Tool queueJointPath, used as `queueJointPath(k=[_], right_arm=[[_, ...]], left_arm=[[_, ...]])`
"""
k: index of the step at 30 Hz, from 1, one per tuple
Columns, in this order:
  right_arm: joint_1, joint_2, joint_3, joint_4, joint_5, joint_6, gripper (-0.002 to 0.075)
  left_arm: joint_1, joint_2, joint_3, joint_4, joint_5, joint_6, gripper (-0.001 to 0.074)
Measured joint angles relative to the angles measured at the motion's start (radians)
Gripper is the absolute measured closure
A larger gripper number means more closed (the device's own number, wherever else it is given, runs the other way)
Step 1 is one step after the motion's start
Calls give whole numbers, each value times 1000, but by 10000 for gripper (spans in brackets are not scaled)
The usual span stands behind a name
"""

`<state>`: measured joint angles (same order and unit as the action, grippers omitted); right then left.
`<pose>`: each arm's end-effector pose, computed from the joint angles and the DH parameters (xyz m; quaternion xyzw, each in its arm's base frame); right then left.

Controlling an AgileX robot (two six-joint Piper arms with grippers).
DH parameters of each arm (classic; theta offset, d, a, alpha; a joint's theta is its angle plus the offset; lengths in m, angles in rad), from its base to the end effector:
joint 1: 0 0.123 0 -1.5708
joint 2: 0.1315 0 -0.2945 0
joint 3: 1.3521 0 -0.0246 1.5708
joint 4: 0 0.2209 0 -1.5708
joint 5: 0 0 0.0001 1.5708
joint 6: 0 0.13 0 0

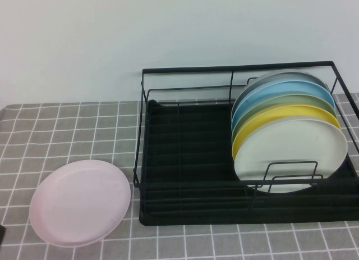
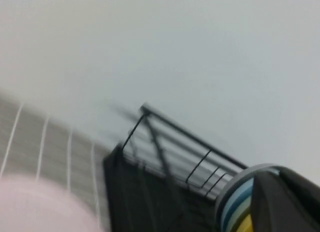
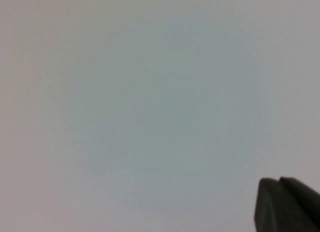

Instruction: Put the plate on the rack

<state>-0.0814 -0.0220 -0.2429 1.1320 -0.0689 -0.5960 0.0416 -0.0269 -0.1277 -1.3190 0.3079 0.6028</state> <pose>0.0258 -0.0101 0.3027 0.1945 0.5258 0.1692 0.8106 0.0399 -0.0366 0.2506 -0.1279 0.6373 -0.3361 0.6815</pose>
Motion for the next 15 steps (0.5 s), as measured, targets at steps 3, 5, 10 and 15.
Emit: queueJointPath(k=[3,5,10,15], right_arm=[[0,31,-69,0,-29,-64,729],[0,68,-119,0,1,-150,729],[0,228,-242,0,160,-447,729],[42,390,-292,17,247,-491,729]], left_arm=[[0,2,-73,-8,-6,102,735],[0,7,-128,2,-4,180,735],[0,75,-254,112,51,313,735],[0,223,-353,219,110,313,735]])
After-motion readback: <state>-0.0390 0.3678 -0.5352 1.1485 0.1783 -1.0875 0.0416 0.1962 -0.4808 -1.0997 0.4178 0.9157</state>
